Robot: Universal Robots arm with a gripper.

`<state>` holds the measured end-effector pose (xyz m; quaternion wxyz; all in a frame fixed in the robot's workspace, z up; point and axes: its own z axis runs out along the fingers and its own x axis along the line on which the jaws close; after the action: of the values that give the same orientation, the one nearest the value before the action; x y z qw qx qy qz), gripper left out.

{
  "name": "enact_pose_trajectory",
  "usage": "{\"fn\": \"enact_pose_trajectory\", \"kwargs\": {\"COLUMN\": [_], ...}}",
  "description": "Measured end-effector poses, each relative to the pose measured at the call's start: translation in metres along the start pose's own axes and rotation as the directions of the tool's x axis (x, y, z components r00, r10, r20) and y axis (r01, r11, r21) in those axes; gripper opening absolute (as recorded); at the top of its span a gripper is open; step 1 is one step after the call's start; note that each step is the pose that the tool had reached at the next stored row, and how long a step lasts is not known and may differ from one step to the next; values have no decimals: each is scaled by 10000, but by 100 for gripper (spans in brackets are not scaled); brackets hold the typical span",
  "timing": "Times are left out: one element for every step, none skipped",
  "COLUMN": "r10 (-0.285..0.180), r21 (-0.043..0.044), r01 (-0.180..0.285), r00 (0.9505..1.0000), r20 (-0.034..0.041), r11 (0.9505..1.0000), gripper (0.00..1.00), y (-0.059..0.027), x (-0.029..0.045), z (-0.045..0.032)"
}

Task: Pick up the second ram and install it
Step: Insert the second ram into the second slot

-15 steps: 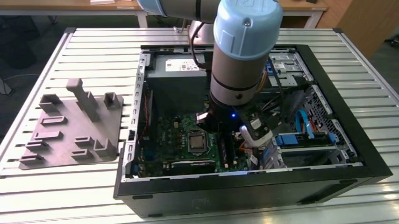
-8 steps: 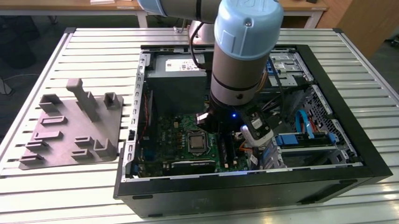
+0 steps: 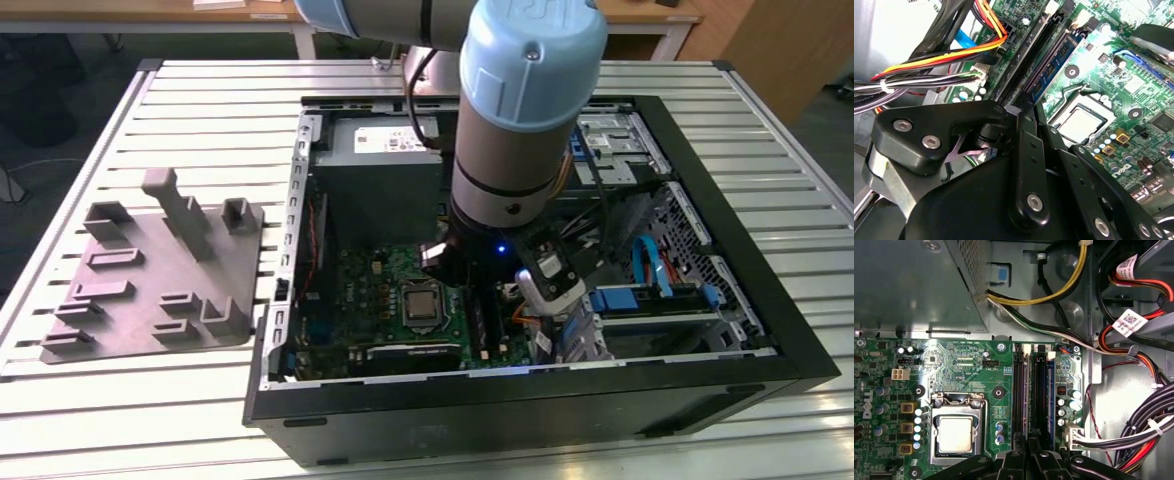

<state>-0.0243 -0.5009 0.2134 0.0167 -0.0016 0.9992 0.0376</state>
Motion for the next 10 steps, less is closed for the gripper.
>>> {"fn": "enact_pose_trajectory", "kwargs": {"r10": [0,0,1,1,0,0,0,0,0,0], "r21": [0,-1,-1,-1,0,0,-1,-1,-1,-1], "r01": [0,0,-1,-1,0,0,0,0,0,0], "r00": [10000,10000,10000,10000,10000,10000,10000,10000,10000,10000], "r20": [0,0,0,0,0,0,0,0,0,0], "r11": [10000,10000,10000,10000,10000,10000,10000,10000,10000,10000], "gripper": [14,14,14,14,14,14,14,14,14,14], "y": [0,0,0,0,0,0,0,0,-1,-1], "x": [0,0,0,0,0,0,0,0,0,0], "z": [1,3,3,3,4,4,5,7,9,13]}}
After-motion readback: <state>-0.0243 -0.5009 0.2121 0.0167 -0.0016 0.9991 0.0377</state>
